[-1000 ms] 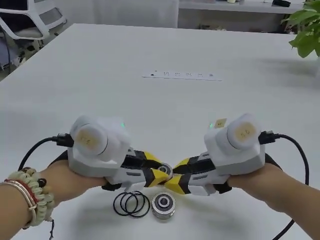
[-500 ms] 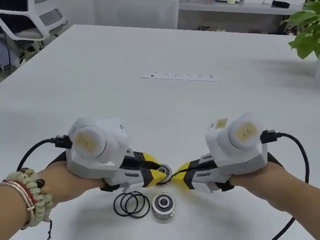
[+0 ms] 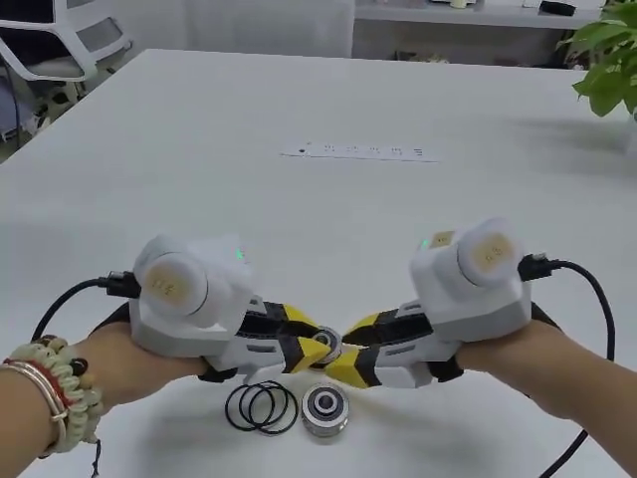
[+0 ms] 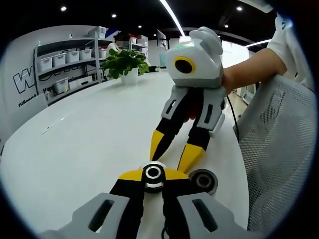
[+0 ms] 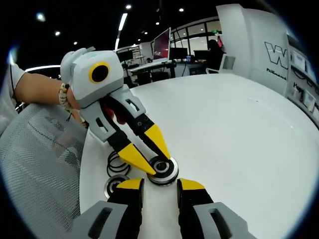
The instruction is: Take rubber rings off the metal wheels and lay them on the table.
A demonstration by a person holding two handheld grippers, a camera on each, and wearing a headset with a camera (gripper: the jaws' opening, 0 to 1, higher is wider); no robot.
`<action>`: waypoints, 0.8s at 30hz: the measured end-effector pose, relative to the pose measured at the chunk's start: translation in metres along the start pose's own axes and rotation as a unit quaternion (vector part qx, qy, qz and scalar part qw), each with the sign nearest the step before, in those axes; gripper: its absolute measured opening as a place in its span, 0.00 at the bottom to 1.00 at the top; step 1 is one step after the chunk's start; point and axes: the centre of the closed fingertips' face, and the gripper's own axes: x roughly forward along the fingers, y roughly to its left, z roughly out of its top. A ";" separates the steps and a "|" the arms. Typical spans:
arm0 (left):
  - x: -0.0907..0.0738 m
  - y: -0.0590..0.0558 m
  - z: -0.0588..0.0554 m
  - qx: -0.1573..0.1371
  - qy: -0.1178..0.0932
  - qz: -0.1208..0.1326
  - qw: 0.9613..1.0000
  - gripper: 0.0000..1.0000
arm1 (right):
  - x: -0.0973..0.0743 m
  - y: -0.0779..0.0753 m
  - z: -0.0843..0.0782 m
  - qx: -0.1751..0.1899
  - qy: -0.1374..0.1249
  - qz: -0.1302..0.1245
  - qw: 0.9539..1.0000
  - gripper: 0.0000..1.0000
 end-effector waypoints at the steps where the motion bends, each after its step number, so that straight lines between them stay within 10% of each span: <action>1: 0.000 0.000 0.000 -0.001 -0.001 0.000 1.000 0.07 | 0.003 0.000 0.000 -0.003 0.000 -0.004 1.000 0.23; 16: 0.001 0.002 0.000 -0.006 -0.006 0.001 1.000 0.07 | -0.002 -0.011 -0.006 -0.059 0.014 -0.025 0.998 0.01; 24: 0.001 0.002 0.000 -0.008 -0.005 0.002 1.000 0.07 | -0.001 -0.013 -0.007 -0.002 0.013 -0.025 1.000 0.00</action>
